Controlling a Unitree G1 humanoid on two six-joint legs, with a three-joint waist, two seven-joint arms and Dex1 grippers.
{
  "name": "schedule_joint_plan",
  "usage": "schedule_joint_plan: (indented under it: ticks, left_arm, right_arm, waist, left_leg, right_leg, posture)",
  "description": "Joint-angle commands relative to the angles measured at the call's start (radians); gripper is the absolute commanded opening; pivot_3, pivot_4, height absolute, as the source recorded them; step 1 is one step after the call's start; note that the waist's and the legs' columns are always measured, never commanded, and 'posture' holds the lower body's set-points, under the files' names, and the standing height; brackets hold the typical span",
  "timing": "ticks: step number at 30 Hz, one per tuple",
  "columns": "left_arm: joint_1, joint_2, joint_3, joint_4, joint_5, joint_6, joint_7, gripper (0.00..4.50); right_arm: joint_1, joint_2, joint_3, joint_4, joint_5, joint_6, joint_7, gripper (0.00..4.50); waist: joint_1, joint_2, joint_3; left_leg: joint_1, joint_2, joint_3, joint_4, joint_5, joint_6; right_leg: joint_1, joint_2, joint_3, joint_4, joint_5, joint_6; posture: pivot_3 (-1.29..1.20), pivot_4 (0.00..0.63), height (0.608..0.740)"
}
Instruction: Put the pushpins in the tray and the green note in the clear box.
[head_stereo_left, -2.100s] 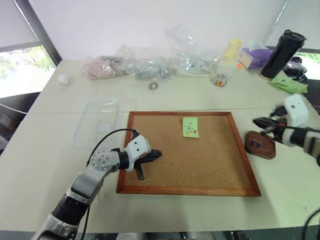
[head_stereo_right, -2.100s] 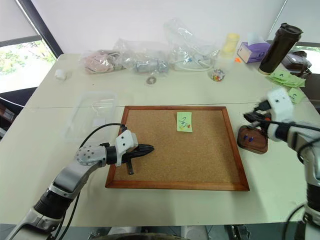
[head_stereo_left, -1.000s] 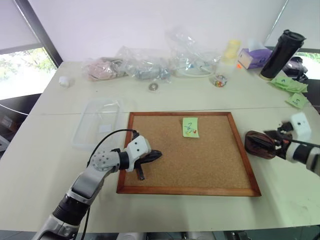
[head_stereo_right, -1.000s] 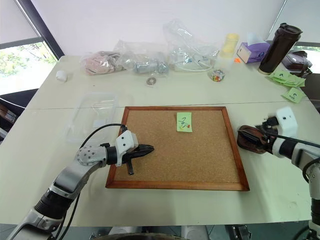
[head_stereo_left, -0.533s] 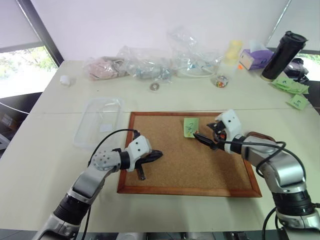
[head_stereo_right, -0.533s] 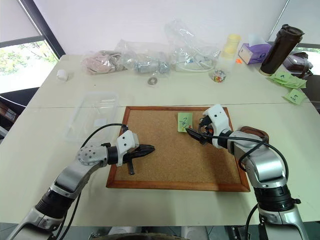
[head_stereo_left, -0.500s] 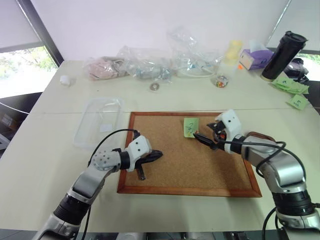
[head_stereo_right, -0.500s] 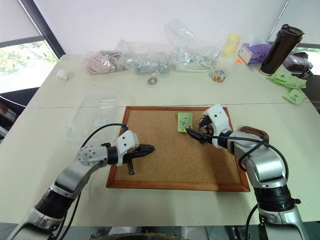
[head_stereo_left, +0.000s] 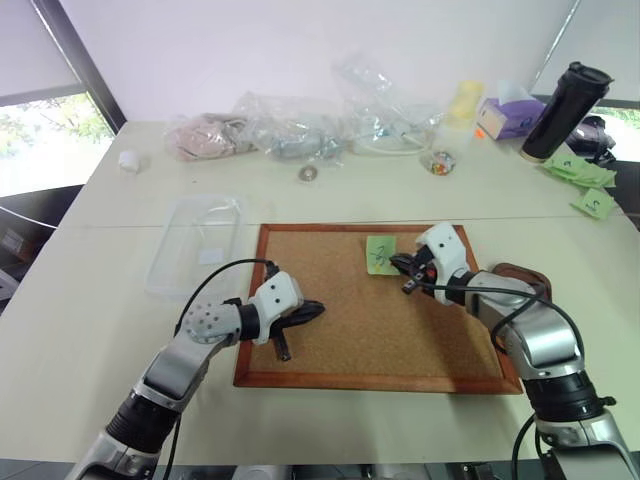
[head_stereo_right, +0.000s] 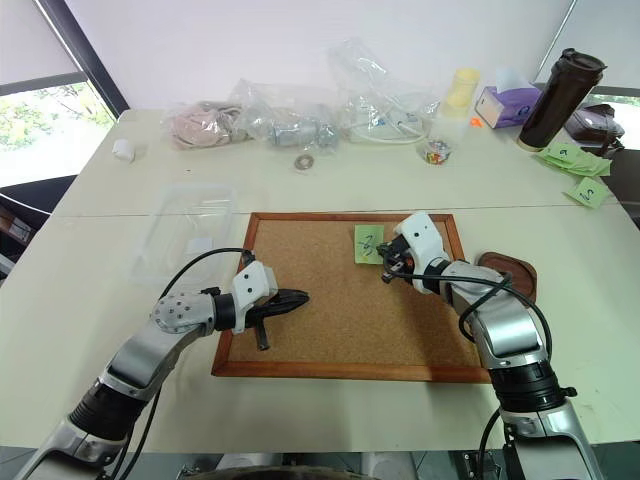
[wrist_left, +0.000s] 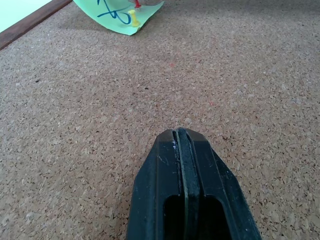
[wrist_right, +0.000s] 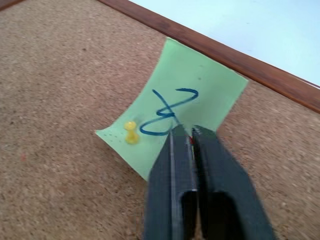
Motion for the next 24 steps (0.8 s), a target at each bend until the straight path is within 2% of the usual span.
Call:
schedule_joint_plan:
  ticks: [1, 9, 12, 17, 24]
  left_arm:
    - [0.036, 0.016, -0.034, 0.029, 0.029, 0.045, -0.007, 0.0]
    - [0.03, 0.015, -0.033, 0.027, 0.031, 0.047, -0.007, 0.0]
    - [0.033, 0.014, -0.034, 0.023, 0.03, 0.049, -0.006, 0.0]
    - [0.032, 0.012, -0.034, 0.023, 0.029, 0.051, -0.005, 0.0]
    - [0.035, 0.009, -0.033, 0.026, 0.029, 0.047, -0.003, 0.0]
  right_arm:
    - [0.006, 0.001, -0.013, -0.054, 0.021, 0.024, 0.019, 0.07]
    - [0.019, 0.023, -0.041, -0.094, 0.074, 0.115, 0.025, 0.07]
    - [0.023, 0.026, -0.045, -0.103, 0.078, 0.127, 0.018, 0.77]
    - [0.016, 0.031, -0.038, -0.091, 0.074, 0.139, 0.013, 2.99]
    - [0.012, 0.033, -0.039, -0.069, 0.071, 0.124, 0.017, 2.99]
  waist:
    - [0.0, 0.0, 0.0]
    - [-0.002, 0.0, 0.0]
    - [-0.002, 0.0, 0.0]
    - [-0.002, 0.0, 0.0]
    - [-0.002, 0.0, 0.0]
  left_leg:
    - [0.0, 0.0, 0.0, 0.0, 0.0, 0.0]
    - [0.0, 0.0, 0.0, 0.0, 0.0, 0.0]
    - [0.0, 0.0, 0.0, 0.0, 0.0, 0.0]
    - [0.0, 0.0, 0.0, 0.0, 0.0, 0.0]
    - [0.0, 0.0, 0.0, 0.0, 0.0, 0.0]
  right_leg:
    - [0.0, 0.0, 0.0, 0.0, 0.0, 0.0]
    - [0.0, 0.0, 0.0, 0.0, 0.0, 0.0]
    - [0.0, 0.0, 0.0, 0.0, 0.0, 0.0]
    - [0.0, 0.0, 0.0, 0.0, 0.0, 0.0]
    - [0.0, 0.0, 0.0, 0.0, 0.0, 0.0]
  posture:
    - [0.0, 0.15, 0.74]
    - [0.0, 0.15, 0.74]
    - [0.0, 0.15, 0.74]
    - [0.0, 0.15, 0.74]
    - [0.0, 0.15, 0.74]
